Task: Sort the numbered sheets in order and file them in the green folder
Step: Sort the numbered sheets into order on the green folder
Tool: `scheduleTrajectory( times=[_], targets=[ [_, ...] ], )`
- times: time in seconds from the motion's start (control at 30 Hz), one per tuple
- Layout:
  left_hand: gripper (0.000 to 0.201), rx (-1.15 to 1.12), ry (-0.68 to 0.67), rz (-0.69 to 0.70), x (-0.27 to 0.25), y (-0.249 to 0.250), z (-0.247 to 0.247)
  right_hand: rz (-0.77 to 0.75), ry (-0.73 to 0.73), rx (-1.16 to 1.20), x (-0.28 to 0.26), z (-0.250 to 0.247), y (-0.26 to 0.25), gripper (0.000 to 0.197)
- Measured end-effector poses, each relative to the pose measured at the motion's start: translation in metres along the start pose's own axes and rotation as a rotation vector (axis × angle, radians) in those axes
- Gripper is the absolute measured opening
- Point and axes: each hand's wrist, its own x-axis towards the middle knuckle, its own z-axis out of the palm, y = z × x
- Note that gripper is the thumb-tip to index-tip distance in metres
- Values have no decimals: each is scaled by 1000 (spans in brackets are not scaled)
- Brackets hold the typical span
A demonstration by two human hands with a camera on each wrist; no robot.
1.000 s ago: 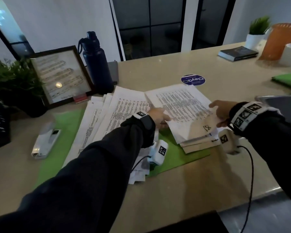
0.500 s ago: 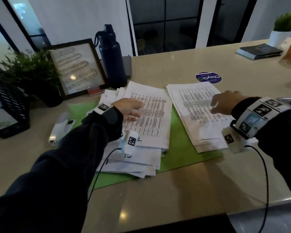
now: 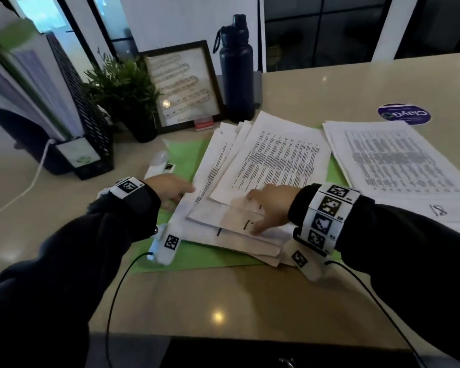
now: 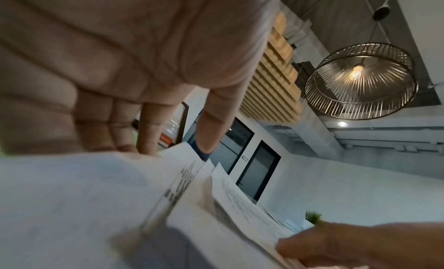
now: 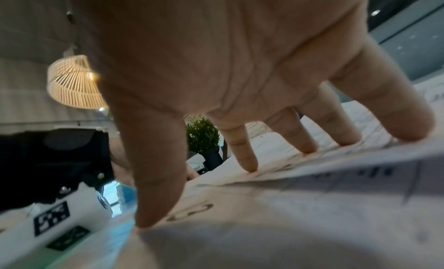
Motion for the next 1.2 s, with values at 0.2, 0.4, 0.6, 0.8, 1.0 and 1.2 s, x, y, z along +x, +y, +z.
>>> scheduleTrajectory(
  times=[0.2,0.4,0.6,0.8,1.0,1.2],
  targets=[
    [18,174,-93,127,-4,4,11,25,20,-34,2,6,0,98],
    [57,348,33,312,-10,12,17,53,20,-50,5,13,2,105],
    [56,-541,-407,286,-29,0,21,12,30,-48,5,12,11,93],
    [56,-782,-461,193,-39,8,42,-50,2,71,2,6,15,91],
    [27,-382,-435,298,-55,50,70,-244,45,1030,2,11,23,110],
    [48,-18,-238,331,-55,69,89,-371,199,1287,-6,24,28,93]
  ],
)
